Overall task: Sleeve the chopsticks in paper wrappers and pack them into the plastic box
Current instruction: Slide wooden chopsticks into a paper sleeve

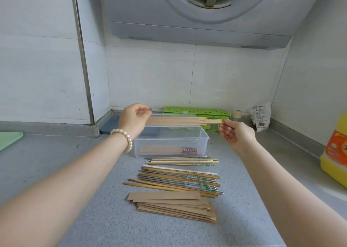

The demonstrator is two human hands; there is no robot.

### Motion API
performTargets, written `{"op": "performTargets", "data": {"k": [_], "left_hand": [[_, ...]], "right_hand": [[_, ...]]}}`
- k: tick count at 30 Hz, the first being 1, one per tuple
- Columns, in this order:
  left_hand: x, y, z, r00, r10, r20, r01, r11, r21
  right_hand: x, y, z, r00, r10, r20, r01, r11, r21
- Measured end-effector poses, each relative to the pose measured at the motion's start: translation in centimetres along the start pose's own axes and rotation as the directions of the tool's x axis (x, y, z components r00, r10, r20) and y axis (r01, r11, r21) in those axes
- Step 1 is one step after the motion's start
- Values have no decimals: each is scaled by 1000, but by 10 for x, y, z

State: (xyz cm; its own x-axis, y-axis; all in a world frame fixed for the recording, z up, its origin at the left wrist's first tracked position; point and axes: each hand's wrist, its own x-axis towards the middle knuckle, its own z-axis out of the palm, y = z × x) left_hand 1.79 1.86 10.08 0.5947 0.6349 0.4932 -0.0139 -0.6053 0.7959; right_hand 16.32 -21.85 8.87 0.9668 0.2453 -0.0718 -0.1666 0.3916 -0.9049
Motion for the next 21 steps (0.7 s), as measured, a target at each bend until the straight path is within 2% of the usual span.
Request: {"op": "performTargets", "data": {"k": [2,4,6,9,12,14,16,18,19,21], "left_hand": [[6,-17,1,999,13,48,-19,992,128],[7,-31,10,984,-1,178,-49,961,273],[4,-42,22,954,11,300,-135,909,395],[-1,-58,41,880,7,474,-306,772,556],[-4,-71,46,839,-37,542,-404,626,668],[-3,-74,45,825,-31,564,-438,596,673],[-1,-73,44,810,-41,585,-454,589,669],[0,-75,44,798,-56,600,-462,582,669],[0,-75,44,795,-61,603,-464,580,670],[1,-75,44,795,-65,603,-464,576,673]], "right_hand": [[13,4,4,995,-22,-102,25,1000,19],[24,13,14,984,-37,-176,37,999,-5],[35,25,26,971,-53,-234,29,994,-103],[45,41,40,958,-52,-281,-32,958,-286],[53,51,46,965,-23,-261,-101,886,-452],[55,55,48,971,-85,-223,-91,732,-675],[54,57,52,972,-175,-154,-68,420,-905],[46,59,55,968,-251,-27,10,144,-990],[45,60,55,961,-272,37,54,56,-997],[43,62,52,955,-275,111,107,-30,-994]]}}
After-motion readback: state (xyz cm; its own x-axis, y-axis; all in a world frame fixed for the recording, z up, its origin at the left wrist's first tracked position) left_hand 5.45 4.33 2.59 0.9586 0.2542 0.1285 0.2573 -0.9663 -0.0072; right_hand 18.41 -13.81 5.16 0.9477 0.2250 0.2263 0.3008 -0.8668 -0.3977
